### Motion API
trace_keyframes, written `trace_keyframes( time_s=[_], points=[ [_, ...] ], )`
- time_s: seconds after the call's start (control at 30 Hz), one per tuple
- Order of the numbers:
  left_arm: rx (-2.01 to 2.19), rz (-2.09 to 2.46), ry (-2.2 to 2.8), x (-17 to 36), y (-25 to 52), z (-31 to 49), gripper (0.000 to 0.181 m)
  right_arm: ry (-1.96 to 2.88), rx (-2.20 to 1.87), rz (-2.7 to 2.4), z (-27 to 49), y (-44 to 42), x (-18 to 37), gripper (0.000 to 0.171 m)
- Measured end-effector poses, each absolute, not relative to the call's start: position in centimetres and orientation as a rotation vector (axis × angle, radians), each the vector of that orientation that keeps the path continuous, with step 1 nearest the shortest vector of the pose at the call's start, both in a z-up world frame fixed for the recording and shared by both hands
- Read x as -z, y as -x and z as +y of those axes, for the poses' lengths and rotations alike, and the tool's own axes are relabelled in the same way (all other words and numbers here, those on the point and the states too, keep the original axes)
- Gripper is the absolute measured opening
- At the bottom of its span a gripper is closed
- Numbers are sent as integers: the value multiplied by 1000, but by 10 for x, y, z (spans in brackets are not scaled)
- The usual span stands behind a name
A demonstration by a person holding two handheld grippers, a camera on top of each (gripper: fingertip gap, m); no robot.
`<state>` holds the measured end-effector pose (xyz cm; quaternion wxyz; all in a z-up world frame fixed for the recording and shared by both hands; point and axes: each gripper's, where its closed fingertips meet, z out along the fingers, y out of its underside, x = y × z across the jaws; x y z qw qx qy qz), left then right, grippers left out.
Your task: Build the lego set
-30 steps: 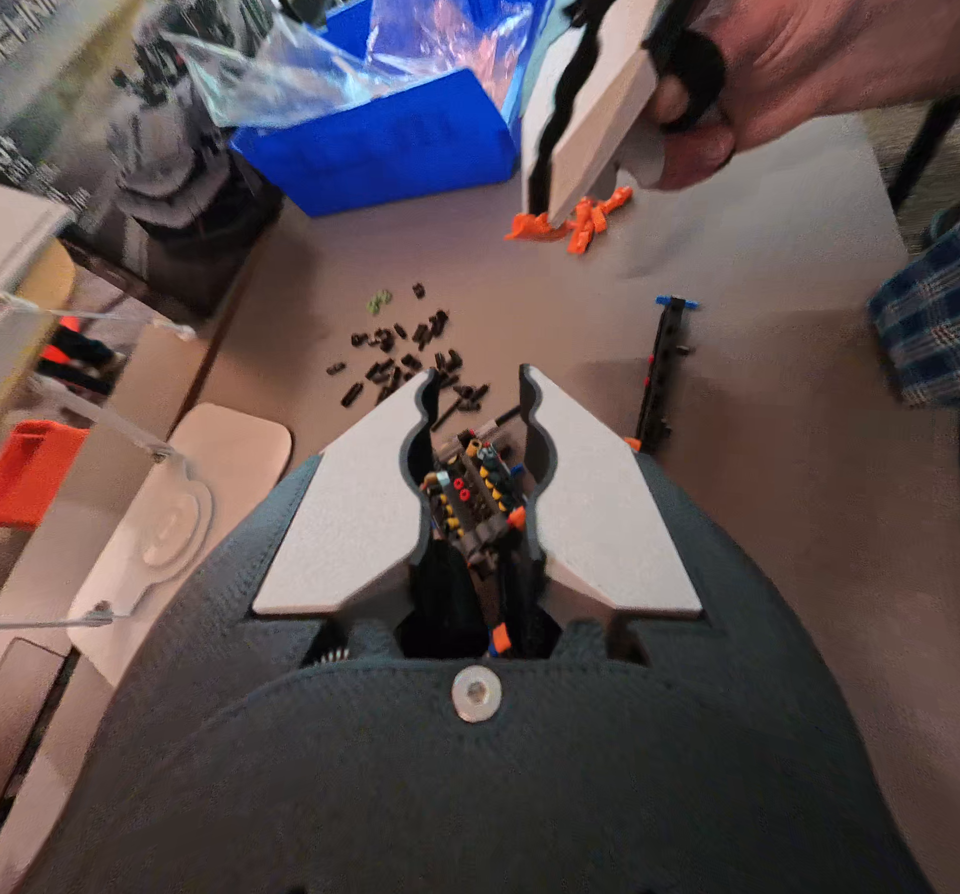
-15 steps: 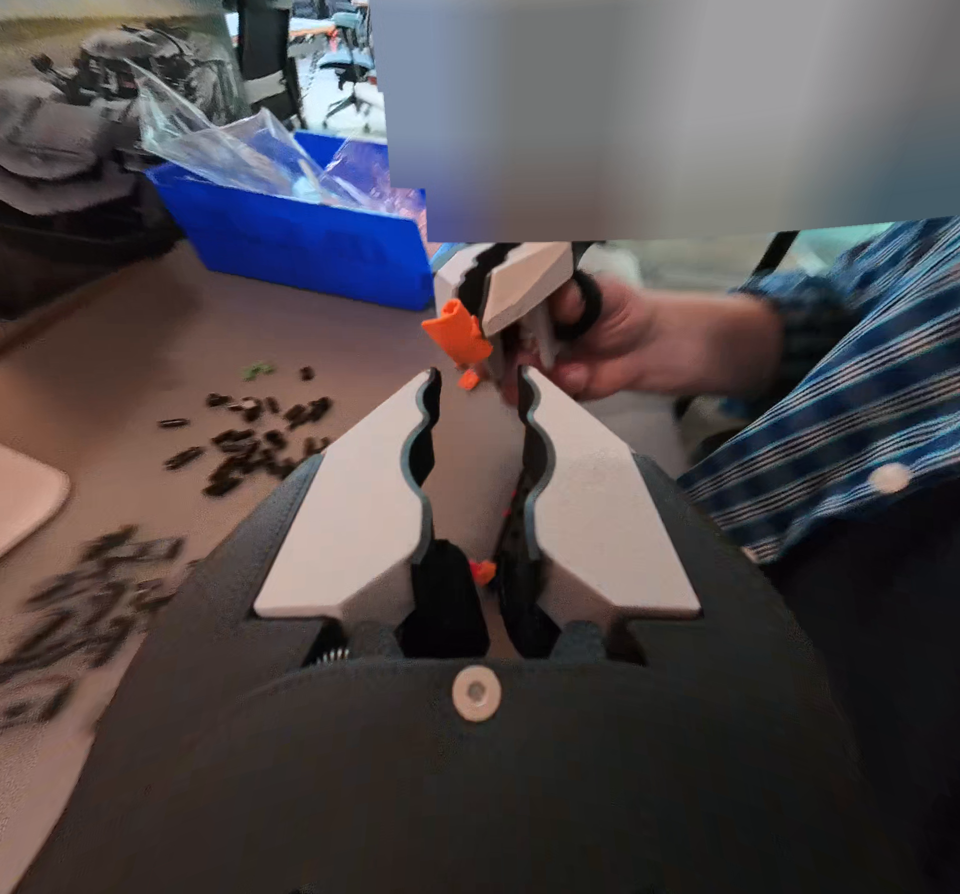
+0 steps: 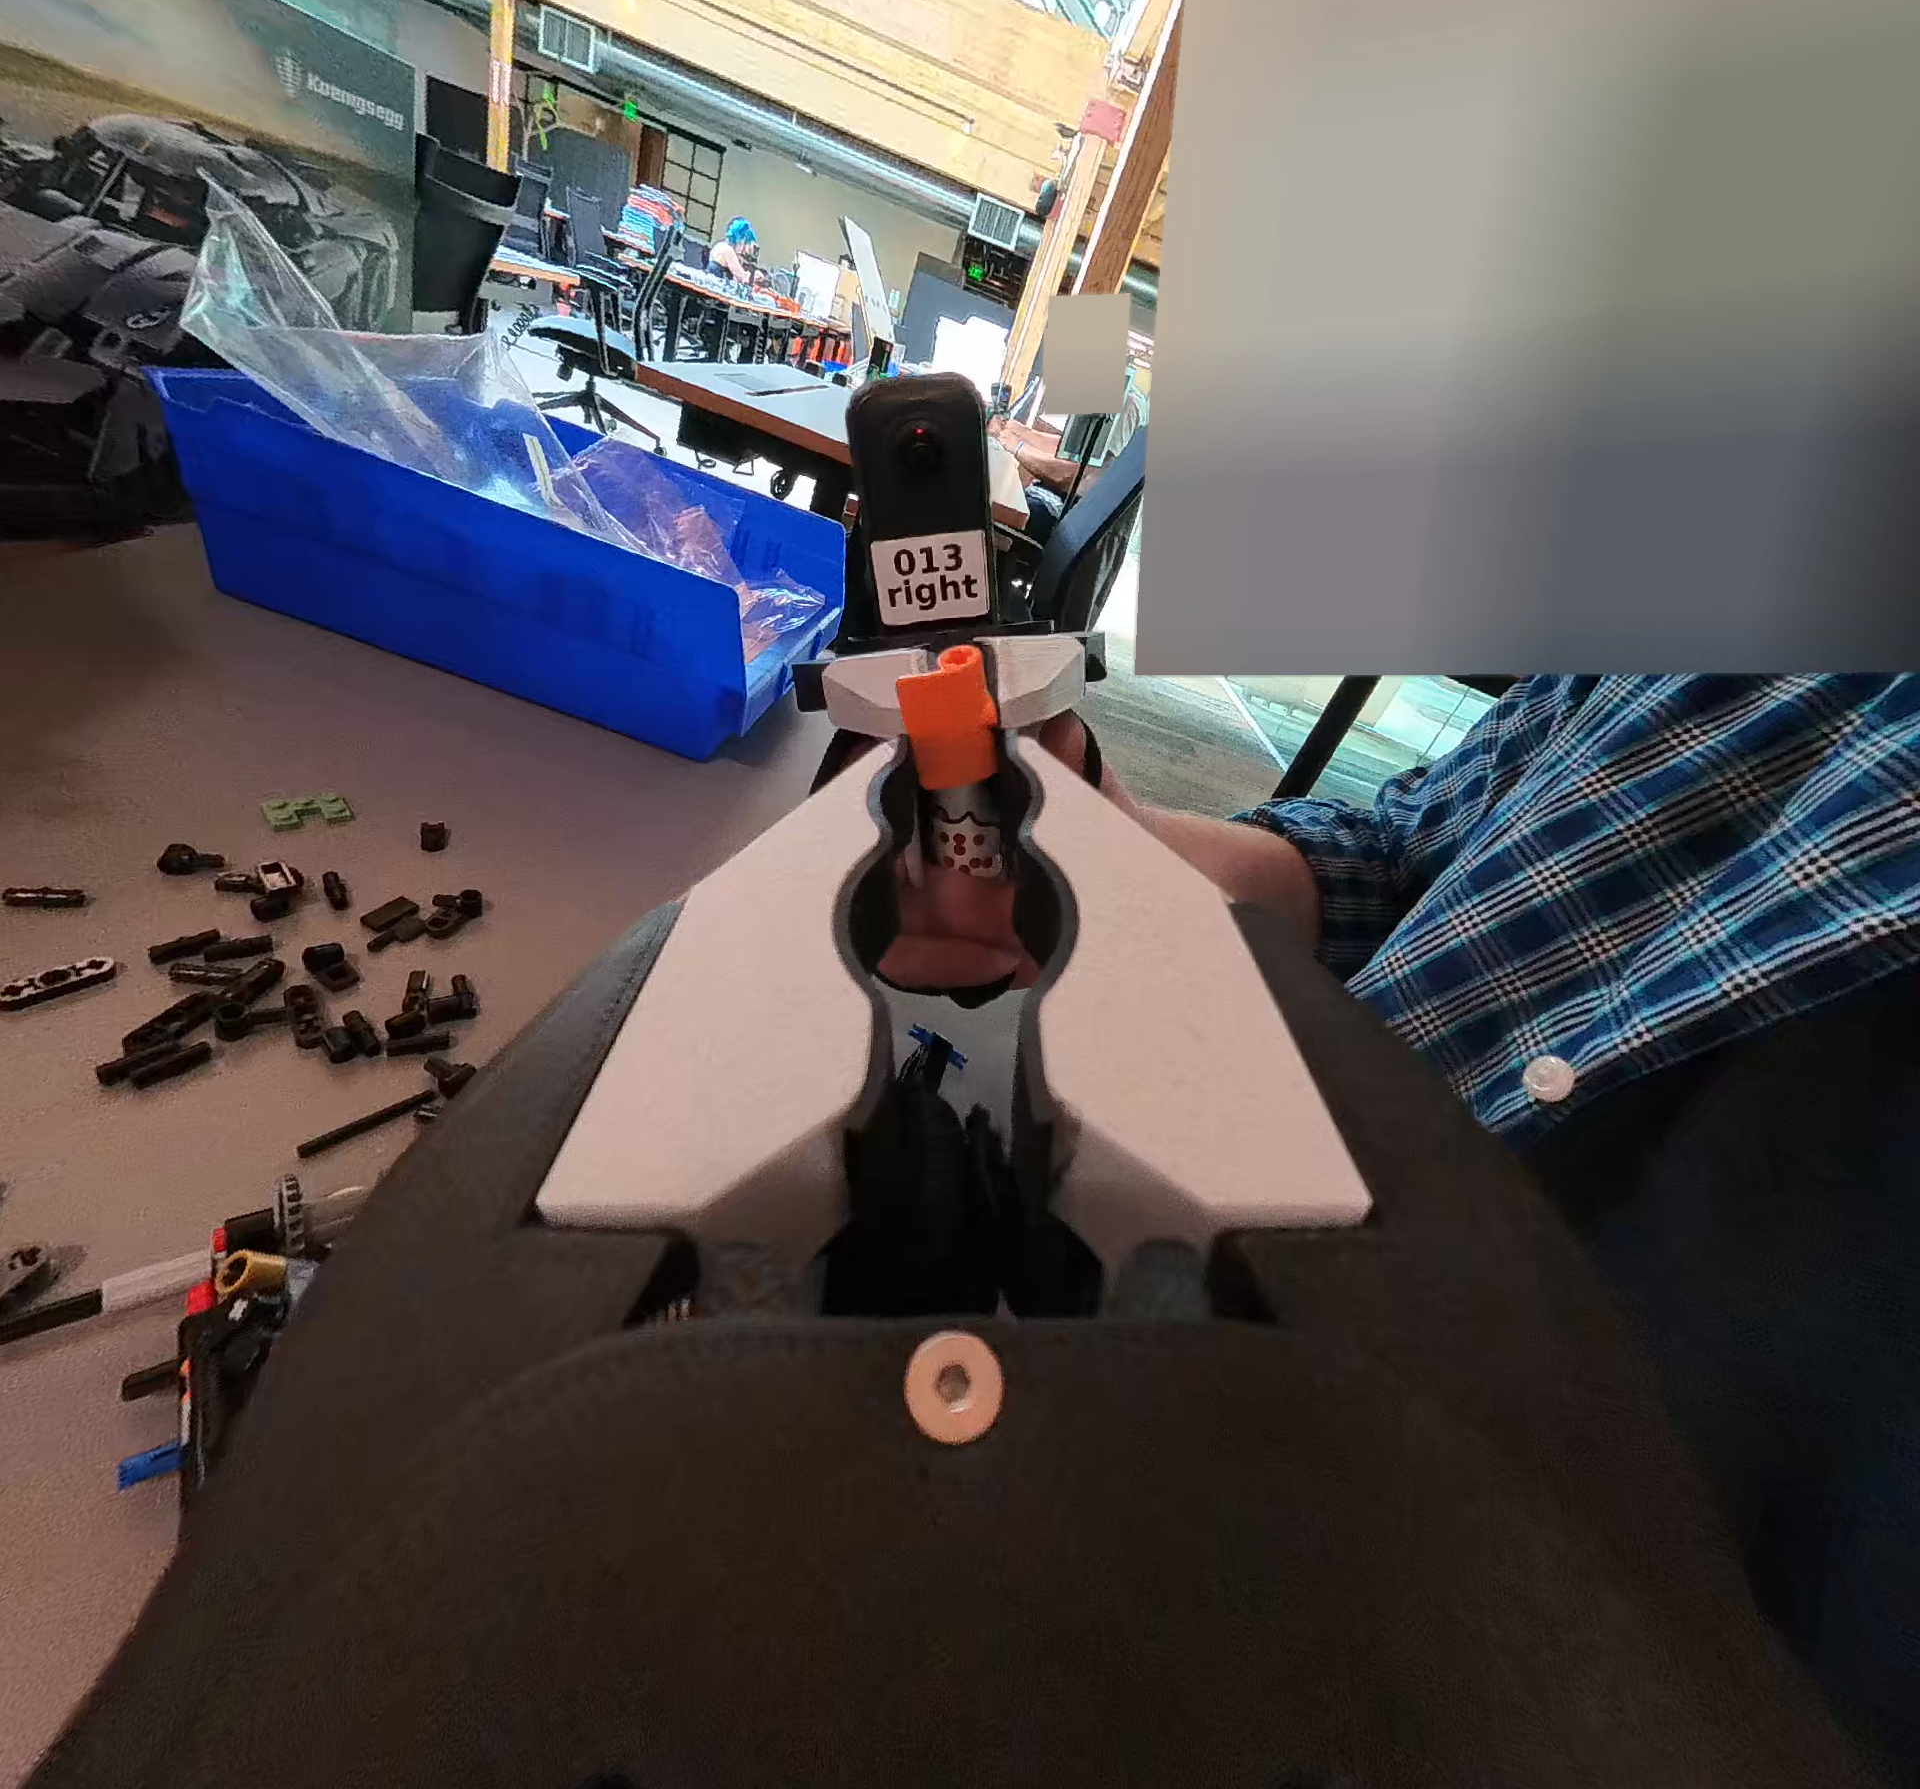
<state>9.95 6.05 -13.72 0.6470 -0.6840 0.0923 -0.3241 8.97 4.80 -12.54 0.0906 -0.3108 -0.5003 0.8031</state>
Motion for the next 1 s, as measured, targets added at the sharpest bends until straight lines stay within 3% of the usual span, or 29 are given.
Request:
trace_keyframes(
  time_s=[0.43,0.77,1.0],
  points=[
    [549,287,1722,155,-90,63,13,1011,-2130,-1631,52,-83,142,6],
    [14,564,1958,187,-77,66,13,1143,-1674,-1866,54,-76,167,15],
    [-194,663,1984,191,-73,67,13,1213,-1524,-1895,58,-72,176,4]
  ],
)
